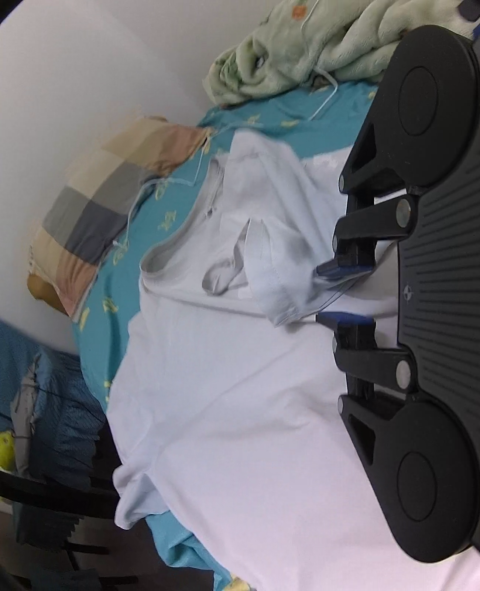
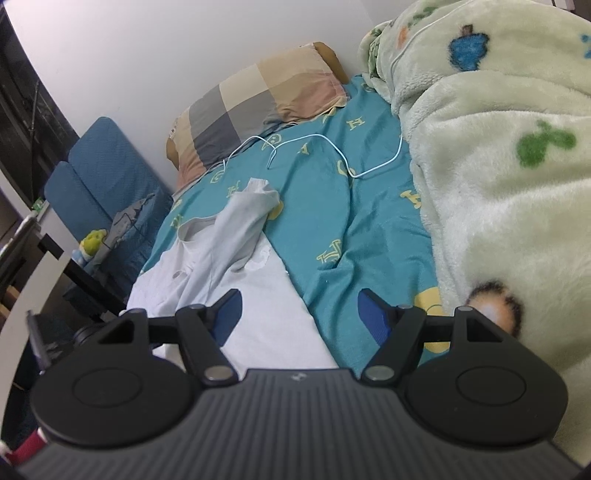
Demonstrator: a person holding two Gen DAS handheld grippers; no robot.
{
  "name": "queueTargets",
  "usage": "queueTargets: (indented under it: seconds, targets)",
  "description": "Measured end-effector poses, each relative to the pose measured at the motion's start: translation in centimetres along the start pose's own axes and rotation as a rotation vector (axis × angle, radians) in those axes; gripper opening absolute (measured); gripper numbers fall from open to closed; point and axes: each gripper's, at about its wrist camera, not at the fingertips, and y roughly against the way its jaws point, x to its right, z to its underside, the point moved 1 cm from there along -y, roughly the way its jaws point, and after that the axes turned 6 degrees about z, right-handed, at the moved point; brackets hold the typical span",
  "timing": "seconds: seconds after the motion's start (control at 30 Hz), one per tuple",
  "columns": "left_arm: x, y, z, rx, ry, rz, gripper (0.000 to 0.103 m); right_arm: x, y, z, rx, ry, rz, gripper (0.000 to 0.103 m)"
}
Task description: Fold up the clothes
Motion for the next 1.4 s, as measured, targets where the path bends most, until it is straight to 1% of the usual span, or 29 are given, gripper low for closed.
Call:
queueTargets:
  seconds: [0.03,0.17,0.23,0.33,0.43,0.53,0.63,0.67,0.7,0.73,0.77,0.8,0.9,0.97,1.03,1.1,1.2,1.3,1.37,1.4]
  targets:
    - [0.6,1.0,0.6,-0.006,-0.017,0.013,0.033,0.1,0.2,-0.1,0.003,-0.001,-0.004,0.071]
    - [3.3,5.6,4.4,-0.046,-0.063,0.080,0.045,0.3,1.9,-0.6,0.033,0.016,-0.008,0.071]
    - [4.9,7.4,7.2,-0.084,-0.079,0.136,0.047,0.5,2.8,-0.9,0.045,0.017,-0.011,0.071]
    - [7.5,9.4,11.9,-0.173,-0.123,0.196,0.049,1.2,4.6,-1.1,0.069,0.002,-0.012,0.071]
    - [9.6,10.1,17.0,-0.281,-0.174,0.237,0.051,1.9,5.8,-1.0,0.065,-0.018,-0.020,0.071]
    - [10.1,10.0,21.5,-0.374,-0.178,0.246,0.052,2.4,6.4,-0.9,0.064,-0.030,-0.022,0.071]
    - [10.3,8.8,24.1,-0.421,-0.206,0.259,0.052,2.6,6.4,-0.9,0.067,-0.030,-0.008,0.071]
    - [10.4,8.4,24.6,-0.424,-0.214,0.270,0.049,2.7,6.4,-0.9,0.068,-0.029,-0.004,0.071]
    - [10.5,8.2,24.9,-0.431,-0.222,0.283,0.044,2.8,6.5,-0.9,0.069,-0.029,0.000,0.071]
    - [10.6,8.1,25.1,-0.440,-0.230,0.297,0.032,2.9,6.4,-0.9,0.066,-0.029,0.003,0.071]
    - [10.7,8.0,25.2,-0.450,-0.238,0.303,0.022,2.9,6.2,-0.7,0.058,-0.026,0.001,0.071]
    - [10.8,7.9,25.2,-0.459,-0.247,0.303,0.001,2.8,6.0,-0.7,0.051,-0.021,0.000,0.071]
    - [10.8,8.8,24.2,-0.459,-0.253,0.317,0.002,2.4,5.4,-0.2,0.026,-0.007,-0.005,0.071]
    - [10.6,10.2,22.6,-0.466,-0.218,0.355,0.002,2.0,4.9,0.2,0.001,0.001,-0.015,0.071]
    - [10.3,11.8,20.6,-0.488,-0.177,0.392,0.002,1.6,4.5,0.6,-0.024,0.009,-0.025,0.072]
    - [9.8,13.9,18.7,-0.503,-0.159,0.388,0.002,1.2,4.0,1.0,-0.049,0.016,-0.035,0.072]
    - [8.1,15.2,17.0,-0.531,-0.098,0.321,0.002,0.2,2.9,1.8,-0.101,0.027,-0.059,0.072]
    - [5.2,14.4,17.7,-0.563,-0.103,0.184,0.002,-0.9,1.9,2.6,-0.143,0.049,-0.064,0.072]
    - [3.0,12.9,18.5,-0.578,-0.061,0.110,0.002,-1.4,1.3,3.3,-0.169,0.077,-0.051,0.072]
    - [2.1,12.3,18.7,-0.584,-0.037,0.089,0.002,-1.6,1.0,3.7,-0.185,0.089,-0.043,0.072]
